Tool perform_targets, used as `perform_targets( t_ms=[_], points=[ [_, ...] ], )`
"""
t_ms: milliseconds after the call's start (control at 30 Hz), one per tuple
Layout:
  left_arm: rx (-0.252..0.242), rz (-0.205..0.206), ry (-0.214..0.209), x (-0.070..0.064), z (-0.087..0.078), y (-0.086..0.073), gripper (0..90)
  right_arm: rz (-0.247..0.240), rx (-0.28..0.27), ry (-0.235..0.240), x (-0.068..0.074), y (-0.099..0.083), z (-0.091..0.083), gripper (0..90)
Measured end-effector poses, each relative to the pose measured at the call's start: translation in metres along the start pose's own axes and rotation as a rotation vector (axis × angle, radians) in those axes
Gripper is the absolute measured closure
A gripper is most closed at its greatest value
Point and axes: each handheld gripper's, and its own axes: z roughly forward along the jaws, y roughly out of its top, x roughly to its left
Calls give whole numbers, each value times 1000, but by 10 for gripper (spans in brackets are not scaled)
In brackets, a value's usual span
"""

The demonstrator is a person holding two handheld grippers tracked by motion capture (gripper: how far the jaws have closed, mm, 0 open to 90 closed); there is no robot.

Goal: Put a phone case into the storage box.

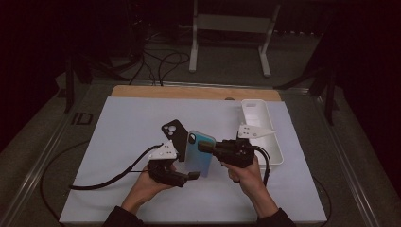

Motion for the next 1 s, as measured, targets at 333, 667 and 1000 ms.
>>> perform_targets(
  t_ms=[333,667,1000],
  points=[
    [-2,32,-60,1,-3,-2,651,-68,4,20,1,-1,0,814],
    [54,33,-78,1,2,-5,775,-141,76,-44,4,-1,5,669],
    [58,50,-74,0,2,-6,805,-165,97,-24,6,3,10,636]
  ],
)
